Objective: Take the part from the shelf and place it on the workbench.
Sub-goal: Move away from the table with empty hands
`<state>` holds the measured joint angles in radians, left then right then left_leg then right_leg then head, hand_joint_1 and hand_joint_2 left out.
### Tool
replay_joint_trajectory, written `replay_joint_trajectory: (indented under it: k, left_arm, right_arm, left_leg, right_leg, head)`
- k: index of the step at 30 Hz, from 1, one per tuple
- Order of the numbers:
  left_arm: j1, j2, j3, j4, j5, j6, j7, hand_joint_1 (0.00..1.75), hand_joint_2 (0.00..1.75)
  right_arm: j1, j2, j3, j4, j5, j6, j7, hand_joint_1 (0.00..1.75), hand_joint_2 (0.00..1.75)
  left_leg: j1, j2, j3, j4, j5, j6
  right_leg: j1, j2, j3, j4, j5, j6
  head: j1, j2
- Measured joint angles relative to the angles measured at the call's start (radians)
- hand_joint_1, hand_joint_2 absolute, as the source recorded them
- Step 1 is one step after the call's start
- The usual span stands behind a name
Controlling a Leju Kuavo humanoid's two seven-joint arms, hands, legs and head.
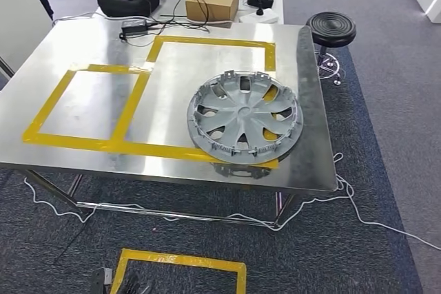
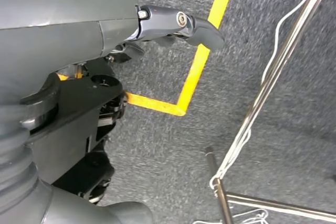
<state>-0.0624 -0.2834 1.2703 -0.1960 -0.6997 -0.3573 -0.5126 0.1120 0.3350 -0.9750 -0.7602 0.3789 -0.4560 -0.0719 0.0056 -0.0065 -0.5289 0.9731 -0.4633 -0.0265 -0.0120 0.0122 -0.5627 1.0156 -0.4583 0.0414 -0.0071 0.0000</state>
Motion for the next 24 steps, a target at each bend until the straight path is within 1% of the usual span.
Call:
replay_joint_trajectory:
  k: [1, 2, 3, 4, 6, 7, 8, 9, 10, 11, 12, 13, 14, 16, 17, 18, 19, 21, 22, 23, 24]
  left_arm:
    - [0.000, 0.001, 0.000, 0.000, -0.005, -0.002, 0.001, 0.00, 1.75]
    - [0.001, 0.002, 0.000, 0.000, -0.009, -0.006, 0.001, 0.00, 1.75]
    - [0.001, 0.004, 0.000, 0.000, -0.012, -0.013, 0.001, 0.00, 1.75]
    - [0.001, 0.007, 0.000, 0.000, -0.014, -0.020, 0.001, 0.00, 1.75]
    - [0.001, 0.013, 0.000, 0.000, -0.014, -0.035, 0.001, 0.00, 1.75]
    - [0.002, 0.016, 0.000, 0.000, -0.015, -0.041, 0.000, 0.00, 1.75]
    - [0.003, 0.018, 0.000, 0.000, -0.017, -0.045, -0.001, 0.00, 1.75]
    - [0.004, 0.020, 0.000, 0.000, -0.019, -0.047, -0.003, 0.00, 1.75]
    - [0.004, 0.022, 0.000, 0.000, -0.021, -0.048, -0.006, 0.00, 1.75]
    - [0.004, 0.023, 0.000, 0.000, -0.022, -0.048, -0.008, 0.00, 1.75]
    - [0.003, 0.025, 0.000, 0.000, -0.022, -0.048, -0.010, 0.00, 1.75]
    - [0.002, 0.026, 0.000, 0.000, -0.020, -0.048, -0.010, 0.00, 1.75]
    - [0.001, 0.027, 0.000, 0.000, -0.016, -0.050, -0.005, 0.00, 1.75]
    - [0.002, 0.027, 0.001, 0.000, -0.005, -0.066, 0.008, 0.00, 1.75]
    - [0.002, 0.026, 0.001, 0.000, -0.002, -0.076, 0.014, 0.00, 1.75]
    - [0.002, 0.026, 0.001, 0.000, -0.002, -0.084, 0.015, 0.00, 1.75]
    - [0.002, 0.025, 0.001, 0.000, -0.004, -0.088, 0.013, 0.00, 1.75]
    - [0.003, 0.024, 0.001, 0.000, -0.008, -0.089, 0.005, 0.00, 1.75]
    - [0.004, 0.024, 0.001, 0.000, -0.009, -0.089, 0.002, 0.00, 1.75]
    - [0.004, 0.024, 0.001, 0.000, -0.009, -0.089, 0.000, 0.00, 1.75]
    - [0.004, 0.024, 0.001, 0.000, -0.009, -0.089, -0.001, 0.00, 1.31]
  right_arm:
    - [0.008, -0.001, 0.019, 0.019, 0.033, 0.063, 0.022, 0.00, 1.75]
    - [0.014, -0.002, 0.036, 0.038, 0.067, 0.135, 0.038, 0.00, 1.75]
    - [0.020, -0.003, 0.049, 0.059, 0.098, 0.213, 0.048, 0.00, 1.75]
    - [0.024, -0.005, 0.063, 0.080, 0.127, 0.288, 0.046, 0.00, 1.75]
    - [0.030, -0.011, 0.087, 0.122, 0.176, 0.394, 0.012, 0.00, 1.75]
    - [0.031, -0.014, 0.095, 0.141, 0.196, 0.430, -0.015, 0.00, 1.75]
    - [0.031, -0.018, 0.099, 0.159, 0.215, 0.458, -0.043, 0.00, 1.75]
    - [0.031, -0.021, 0.100, 0.175, 0.231, 0.481, -0.068, 0.00, 1.75]
    - [0.031, -0.025, 0.101, 0.189, 0.242, 0.498, -0.088, 0.00, 1.75]
    - [0.031, -0.027, 0.102, 0.201, 0.251, 0.510, -0.103, 0.00, 1.75]
    - [0.030, -0.030, 0.102, 0.211, 0.259, 0.522, -0.117, 0.00, 1.75]
    - [0.030, -0.033, 0.102, 0.221, 0.267, 0.536, -0.132, 0.00, 1.75]
    - [0.029, -0.036, 0.101, 0.229, 0.277, 0.553, -0.151, 0.00, 1.75]
    - [0.027, -0.044, 0.096, 0.244, 0.304, 0.590, -0.195, 0.00, 1.75]
    - [0.024, -0.047, 0.091, 0.251, 0.318, 0.606, -0.217, 0.00, 1.75]
    - [0.021, -0.050, 0.084, 0.258, 0.330, 0.620, -0.238, 0.00, 1.75]
    - [0.017, -0.053, 0.075, 0.265, 0.339, 0.630, -0.258, 0.00, 1.75]
    - [0.011, -0.055, 0.057, 0.275, 0.343, 0.647, -0.289, 0.00, 1.75]
    - [0.010, -0.056, 0.048, 0.279, 0.343, 0.652, -0.299, 0.00, 1.75]
    - [0.009, -0.057, 0.041, 0.282, 0.342, 0.656, -0.305, 0.00, 1.75]
    - [0.009, -0.058, 0.034, 0.285, 0.342, 0.657, -0.309, 0.00, 1.75]
  left_leg:
    - [0.002, 0.000, 0.000, 0.001, -0.001, -0.006]
    - [0.004, 0.001, -0.004, 0.010, -0.010, -0.011]
    - [0.005, 0.001, -0.015, 0.036, -0.029, -0.016]
    - [0.005, 0.001, -0.037, 0.083, -0.059, -0.019]
    - [0.004, 0.002, -0.103, 0.218, -0.126, -0.021]
    - [0.004, 0.002, -0.129, 0.271, -0.142, -0.020]
    - [0.004, 0.002, -0.142, 0.292, -0.139, -0.019]
    - [0.004, 0.002, -0.135, 0.274, -0.116, -0.016]
    - [0.004, 0.002, -0.110, 0.222, -0.080, -0.013]
    - [0.004, 0.002, -0.078, 0.155, -0.043, -0.009]
    - [0.003, 0.002, -0.047, 0.089, -0.018, -0.005]
    - [0.003, 0.001, -0.026, 0.043, -0.004, -0.002]
    - [0.002, 0.001, -0.017, 0.019, -0.001, 0.001]
    - [0.002, 0.000, -0.017, 0.012, -0.001, 0.009]
    - [0.003, 0.000, -0.017, 0.010, 0.000, 0.014]
    - [0.005, 0.001, -0.017, 0.009, 0.002, 0.019]
    - [0.007, 0.001, -0.016, 0.008, 0.003, 0.023]
    - [0.007, 0.003, -0.016, 0.008, 0.002, 0.027]
    - [0.007, 0.003, -0.015, 0.008, 0.002, 0.027]
    - [0.007, 0.004, -0.014, 0.008, 0.001, 0.028]
    - [0.007, 0.003, -0.012, 0.008, 0.000, 0.027]
  right_leg:
    - [0.001, -0.001, -0.001, 0.000, 0.001, -0.008]
    - [0.001, -0.002, -0.002, -0.001, 0.002, -0.015]
    - [0.001, -0.003, -0.003, -0.002, 0.004, -0.022]
    - [0.000, -0.003, -0.004, -0.003, 0.005, -0.028]
    - [0.002, -0.004, -0.008, -0.003, 0.006, -0.033]
    - [0.003, -0.004, -0.009, -0.003, 0.006, -0.034]
    - [0.004, -0.004, -0.009, -0.003, 0.006, -0.034]
    - [0.005, -0.003, -0.008, -0.003, 0.006, -0.034]
    - [0.005, -0.003, -0.006, -0.003, 0.005, -0.034]
    - [0.006, -0.002, -0.005, -0.002, 0.005, -0.032]
    - [0.009, -0.001, -0.005, 0.000, 0.003, -0.029]
    - [0.011, -0.001, -0.007, 0.002, 0.002, -0.024]
    - [0.013, -0.001, -0.008, 0.003, 0.002, -0.019]
    - [0.013, -0.001, -0.011, 0.002, 0.003, -0.008]
    - [0.011, -0.002, -0.013, 0.006, -0.002, -0.002]
    - [0.011, -0.002, -0.023, 0.027, -0.017, 0.004]
    - [0.010, -0.003, -0.043, 0.071, -0.044, 0.010]
    - [0.009, -0.003, -0.105, 0.209, -0.111, 0.018]
    - [0.009, -0.003, -0.134, 0.268, -0.132, 0.020]
    - [0.008, -0.004, -0.147, 0.296, -0.133, 0.021]
    - [0.008, -0.004, -0.140, 0.281, -0.115, 0.021]
  head:
    - [-0.001, 0.000]
    - [-0.003, 0.000]
    - [-0.005, 0.000]
    - [-0.009, 0.000]
    - [-0.016, 0.000]
    - [-0.017, 0.000]
    - [-0.018, 0.000]
    - [-0.019, 0.000]
    - [-0.019, 0.000]
    - [-0.020, 0.000]
    - [-0.022, 0.000]
    - [-0.022, 0.000]
    - [-0.023, 0.000]
    - [-0.021, 0.000]
    - [-0.020, 0.000]
    - [-0.016, 0.000]
    - [-0.013, 0.000]
    - [-0.006, 0.000]
    - [-0.006, 0.000]
    - [-0.005, 0.000]
    - [-0.005, 0.000]
